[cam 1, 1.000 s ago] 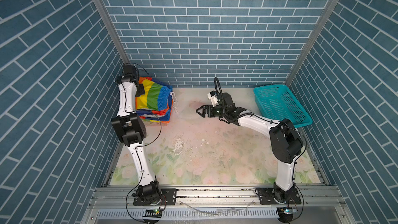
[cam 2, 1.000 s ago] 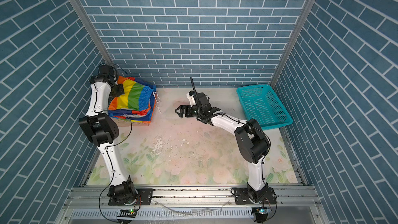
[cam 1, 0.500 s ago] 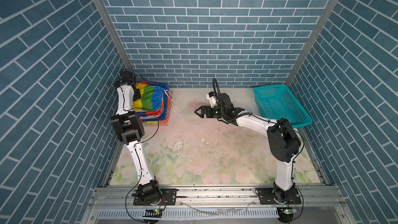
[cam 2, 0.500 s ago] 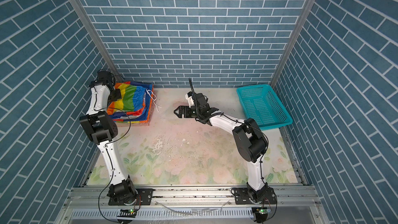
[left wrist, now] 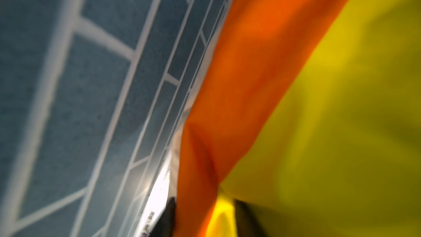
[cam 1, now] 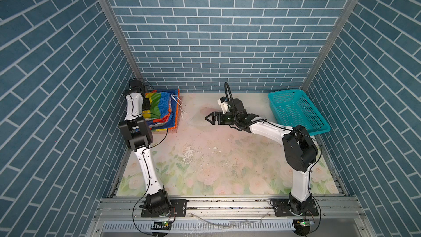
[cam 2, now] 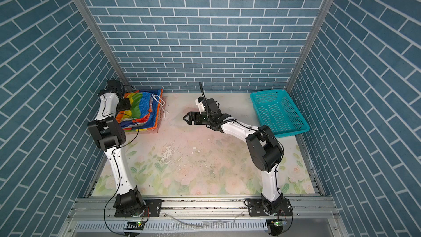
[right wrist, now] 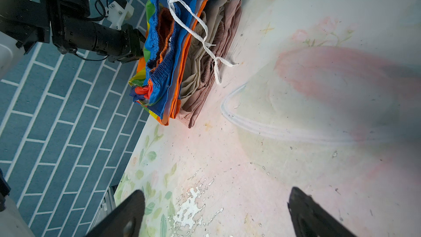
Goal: Fold and stack the shorts
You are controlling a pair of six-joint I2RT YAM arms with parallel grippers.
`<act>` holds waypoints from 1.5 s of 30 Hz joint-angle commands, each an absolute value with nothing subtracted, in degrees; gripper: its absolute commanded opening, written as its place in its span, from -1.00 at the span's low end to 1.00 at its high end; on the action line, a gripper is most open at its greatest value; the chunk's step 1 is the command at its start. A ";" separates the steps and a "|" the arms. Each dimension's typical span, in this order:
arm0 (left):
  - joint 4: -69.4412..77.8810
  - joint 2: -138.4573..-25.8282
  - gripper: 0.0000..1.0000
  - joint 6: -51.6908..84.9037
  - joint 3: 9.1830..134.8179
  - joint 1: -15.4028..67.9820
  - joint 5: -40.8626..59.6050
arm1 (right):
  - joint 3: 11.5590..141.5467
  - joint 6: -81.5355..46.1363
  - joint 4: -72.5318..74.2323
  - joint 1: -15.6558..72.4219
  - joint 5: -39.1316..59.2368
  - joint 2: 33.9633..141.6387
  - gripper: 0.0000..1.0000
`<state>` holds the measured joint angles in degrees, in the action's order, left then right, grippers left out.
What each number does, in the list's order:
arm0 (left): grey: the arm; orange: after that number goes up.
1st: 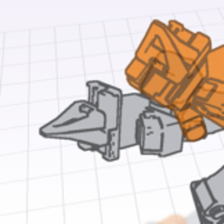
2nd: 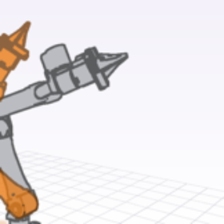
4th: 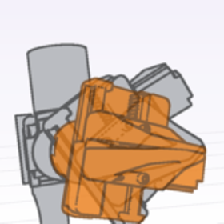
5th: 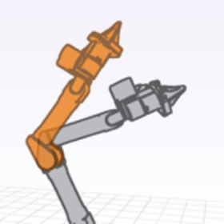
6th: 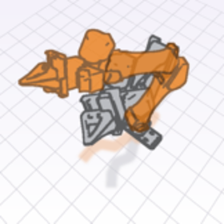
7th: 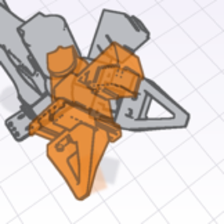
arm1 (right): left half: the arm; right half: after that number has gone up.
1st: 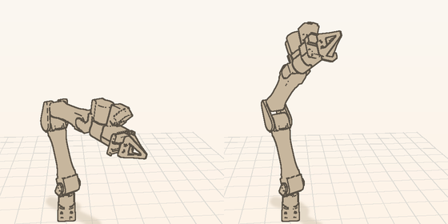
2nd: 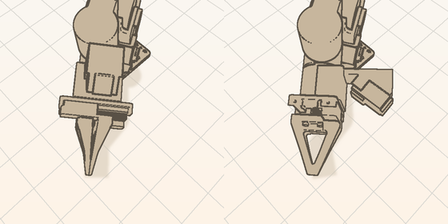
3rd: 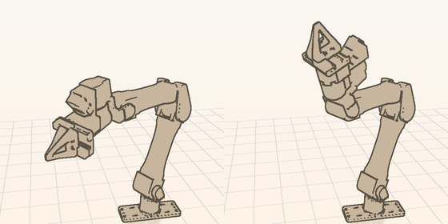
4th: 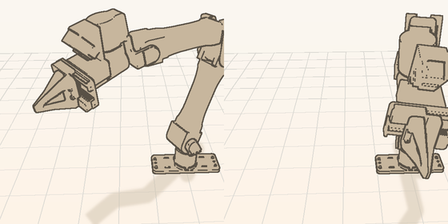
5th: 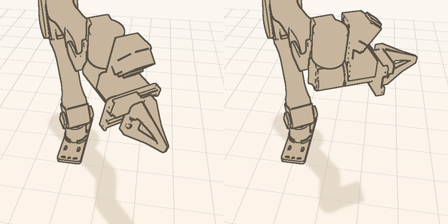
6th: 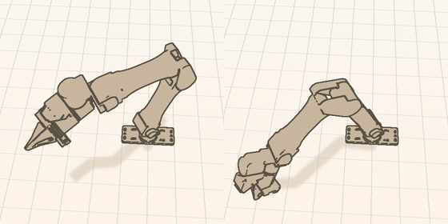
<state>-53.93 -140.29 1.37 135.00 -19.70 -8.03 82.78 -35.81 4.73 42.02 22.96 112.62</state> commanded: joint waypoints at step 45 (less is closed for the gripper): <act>-6.44 -87.97 0.99 9.59 75.91 43.59 -10.03 | 81.45 -12.79 -38.52 5.62 -4.52 103.81 0.30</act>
<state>-8.14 -87.90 9.65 76.75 43.72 -9.06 81.69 -13.06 -38.41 4.93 -4.51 101.65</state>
